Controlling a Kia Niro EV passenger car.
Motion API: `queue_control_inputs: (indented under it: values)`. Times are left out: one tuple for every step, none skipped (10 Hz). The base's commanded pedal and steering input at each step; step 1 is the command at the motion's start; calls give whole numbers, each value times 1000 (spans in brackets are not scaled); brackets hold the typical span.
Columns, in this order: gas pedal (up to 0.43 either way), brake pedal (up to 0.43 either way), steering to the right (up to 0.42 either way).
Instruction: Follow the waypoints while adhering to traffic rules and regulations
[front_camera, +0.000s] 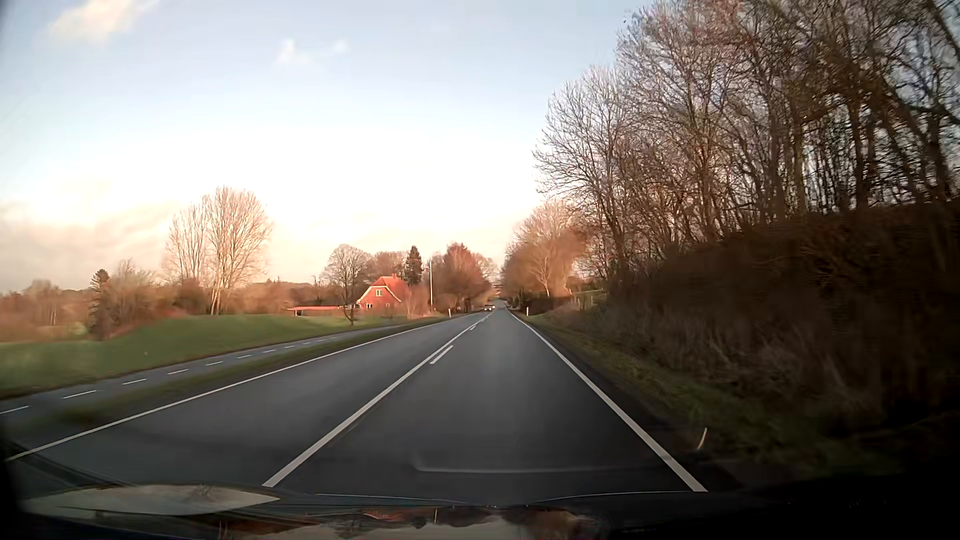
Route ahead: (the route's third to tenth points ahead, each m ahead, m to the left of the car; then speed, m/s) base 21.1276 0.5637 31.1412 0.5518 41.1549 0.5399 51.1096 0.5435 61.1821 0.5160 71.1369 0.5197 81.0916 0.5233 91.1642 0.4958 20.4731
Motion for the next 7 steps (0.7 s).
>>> queue_control_inputs:
  values:
    - [177,0,4]
    - [177,0,3]
    - [177,0,3]
    - [177,0,3]
    - [169,0,3]
    - [169,0,2]
    - [169,0,2]
